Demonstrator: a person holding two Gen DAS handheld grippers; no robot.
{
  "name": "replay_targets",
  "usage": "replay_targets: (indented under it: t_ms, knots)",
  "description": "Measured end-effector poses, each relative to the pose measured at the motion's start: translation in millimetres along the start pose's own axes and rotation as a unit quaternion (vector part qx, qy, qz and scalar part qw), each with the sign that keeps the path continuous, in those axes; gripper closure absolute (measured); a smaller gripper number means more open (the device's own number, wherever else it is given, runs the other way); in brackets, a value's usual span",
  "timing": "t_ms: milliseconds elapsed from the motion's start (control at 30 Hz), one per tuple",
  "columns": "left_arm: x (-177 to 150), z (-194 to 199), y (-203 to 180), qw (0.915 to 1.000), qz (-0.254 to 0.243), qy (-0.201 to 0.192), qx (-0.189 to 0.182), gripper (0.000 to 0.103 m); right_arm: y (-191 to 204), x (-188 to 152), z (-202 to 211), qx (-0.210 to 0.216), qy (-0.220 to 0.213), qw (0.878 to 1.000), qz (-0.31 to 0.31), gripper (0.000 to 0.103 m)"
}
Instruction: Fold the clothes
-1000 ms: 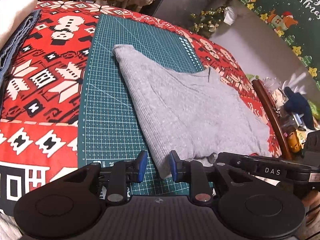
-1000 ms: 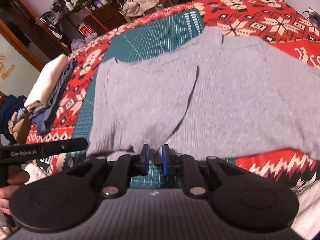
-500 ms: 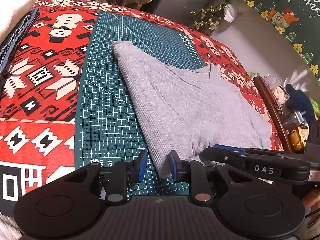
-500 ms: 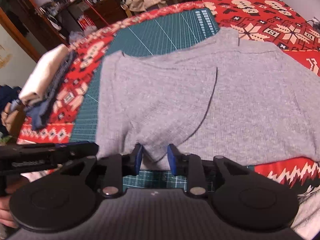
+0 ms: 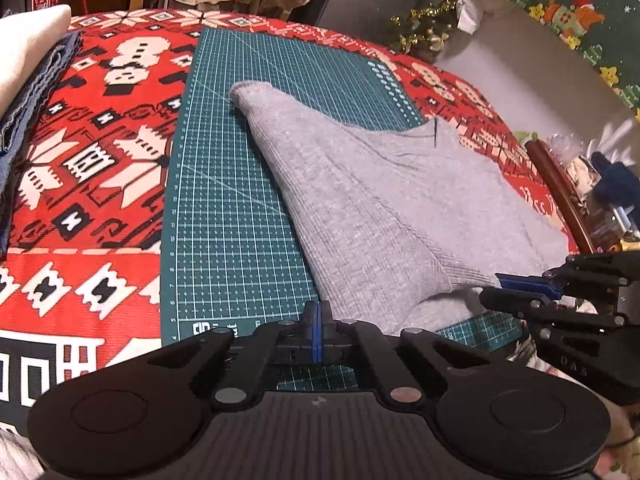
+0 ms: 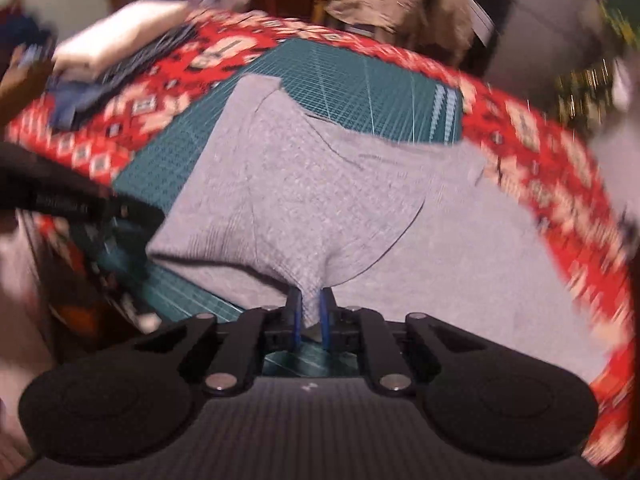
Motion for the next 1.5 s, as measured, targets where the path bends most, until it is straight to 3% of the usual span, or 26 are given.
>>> replay_targets:
  t_ms: [67,200,267,433,600,700,833,933,1100,1133,1200,1400,1500]
  knots:
    - [0.0,1.1,0.2,0.9999,0.008,0.001,-0.009,0.103,5.5,-0.5,-1.3,0.013,0.006,0.999,0.038,0.093]
    - [3.8,11.1,-4.2,0.9994,0.008,-0.011,-0.033,0.103,10.9,-5.1,-5.8,0.016,0.01,0.999,0.041,0.09]
    - [5.2,14.8,-7.6,0.999,0.004,-0.016,-0.04,0.102,8.6,-8.9,-4.7,0.014,0.011,1.0,0.023,0.08]
    - [7.6,20.0,-20.5,0.9981,-0.021,-0.026,-0.051,0.101,-20.2,-21.4,8.7,0.03,-0.005,0.994,-0.109,0.08]
    - [6.4,18.9,-37.6,0.9962,-0.057,-0.029,-0.059,0.1,-66.1,-26.0,15.8,0.022,-0.046,0.966,-0.254,0.079]
    - [5.2,10.4,-40.6,0.9964,-0.061,-0.024,-0.054,0.1,-92.8,-23.6,10.5,0.006,-0.073,0.952,-0.296,0.079]
    - [2.5,0.7,-38.8,0.9966,-0.064,-0.016,-0.048,0.1,-114.5,-12.6,-9.2,0.001,-0.09,0.948,-0.306,0.079]
    - [-2.2,-8.9,-35.4,0.9971,-0.067,0.0,-0.037,0.1,-117.4,-0.4,-29.8,-0.02,-0.103,0.958,-0.268,0.079]
    - [-4.3,-9.9,-31.6,0.9972,-0.064,0.003,-0.037,0.1,-115.2,11.8,-58.4,-0.023,-0.109,0.964,-0.243,0.079]
    - [-4.2,-10.1,-30.9,0.9973,-0.063,0.004,-0.038,0.1,-111.8,14.1,-63.7,-0.021,-0.105,0.966,-0.235,0.081]
    - [-3.9,-10.4,-29.7,0.9974,-0.06,0.004,-0.039,0.1,-106.2,16.3,-65.7,-0.027,-0.104,0.971,-0.215,0.103]
    - [-3.2,-11.4,-25.8,0.9978,-0.051,0.006,-0.041,0.1,-101.5,30.8,-43.7,-0.086,-0.147,0.969,-0.18,0.103]
    - [-2.9,-11.8,-24.6,0.9979,-0.048,0.007,-0.042,0.1,-102.7,35.4,-54.7,-0.088,-0.134,0.972,-0.174,0.103]
Point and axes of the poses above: each gripper's, at about its wrist camera, not at the fingertips, and z roughly against the way its jaws point, y to its left, x to its top, the point moved 3 cm from there along -z, roughly the way its jaws point, and after that the axes turned 13 degrees about -y, right-handed, at the moved point
